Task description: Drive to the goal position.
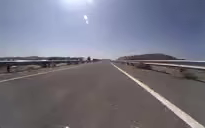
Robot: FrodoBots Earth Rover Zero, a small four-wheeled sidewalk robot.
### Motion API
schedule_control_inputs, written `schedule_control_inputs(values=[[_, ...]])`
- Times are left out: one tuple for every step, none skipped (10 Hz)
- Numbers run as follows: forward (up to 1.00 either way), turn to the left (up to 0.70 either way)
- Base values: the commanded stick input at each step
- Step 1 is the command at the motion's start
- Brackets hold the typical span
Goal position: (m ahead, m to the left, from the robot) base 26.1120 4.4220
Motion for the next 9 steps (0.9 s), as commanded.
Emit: schedule_control_inputs(values=[[1.00,0.00],[1.00,0.00],[1.00,0.00],[1.00,0.00],[1.00,0.00],[1.00,0.00],[1.00,0.00],[1.00,0.00],[1.00,0.00]])
